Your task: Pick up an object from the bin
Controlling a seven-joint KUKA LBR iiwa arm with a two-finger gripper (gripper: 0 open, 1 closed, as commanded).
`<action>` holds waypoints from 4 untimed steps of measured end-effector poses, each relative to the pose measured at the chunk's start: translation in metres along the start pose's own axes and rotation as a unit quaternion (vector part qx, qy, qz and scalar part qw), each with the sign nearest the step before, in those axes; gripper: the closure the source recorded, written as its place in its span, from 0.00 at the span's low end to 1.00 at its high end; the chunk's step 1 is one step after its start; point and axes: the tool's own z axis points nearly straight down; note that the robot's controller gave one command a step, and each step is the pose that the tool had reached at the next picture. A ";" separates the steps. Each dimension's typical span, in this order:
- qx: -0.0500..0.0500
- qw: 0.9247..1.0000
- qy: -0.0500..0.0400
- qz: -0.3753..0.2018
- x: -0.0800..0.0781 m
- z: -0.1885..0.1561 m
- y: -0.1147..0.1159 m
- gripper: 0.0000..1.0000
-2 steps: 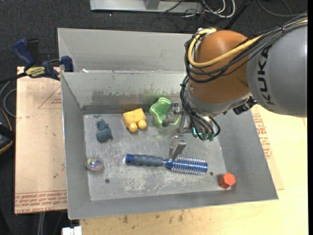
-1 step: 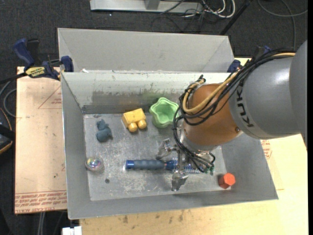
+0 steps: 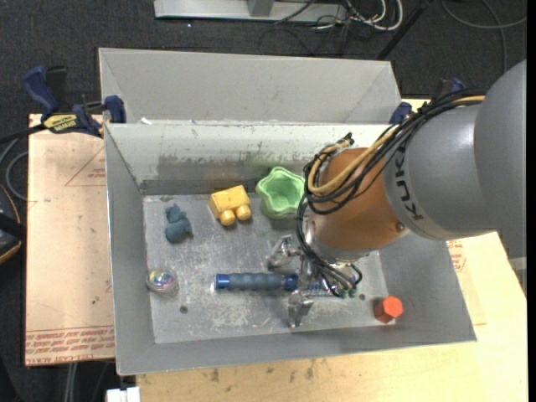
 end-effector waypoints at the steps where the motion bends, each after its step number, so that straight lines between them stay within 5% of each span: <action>1: 0.001 1.000 -0.005 0.002 -0.003 -0.002 -0.002 1.00; 2: 0.002 1.000 -0.002 0.004 -0.018 -0.136 -0.008 1.00; 3: 0.002 1.000 0.001 0.004 -0.018 -0.133 -0.008 0.00; 4: 0.002 0.996 -0.004 -0.094 0.021 0.000 -0.055 0.00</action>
Offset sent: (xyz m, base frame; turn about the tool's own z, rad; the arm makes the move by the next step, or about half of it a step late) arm 0.0000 0.0000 0.0000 0.0000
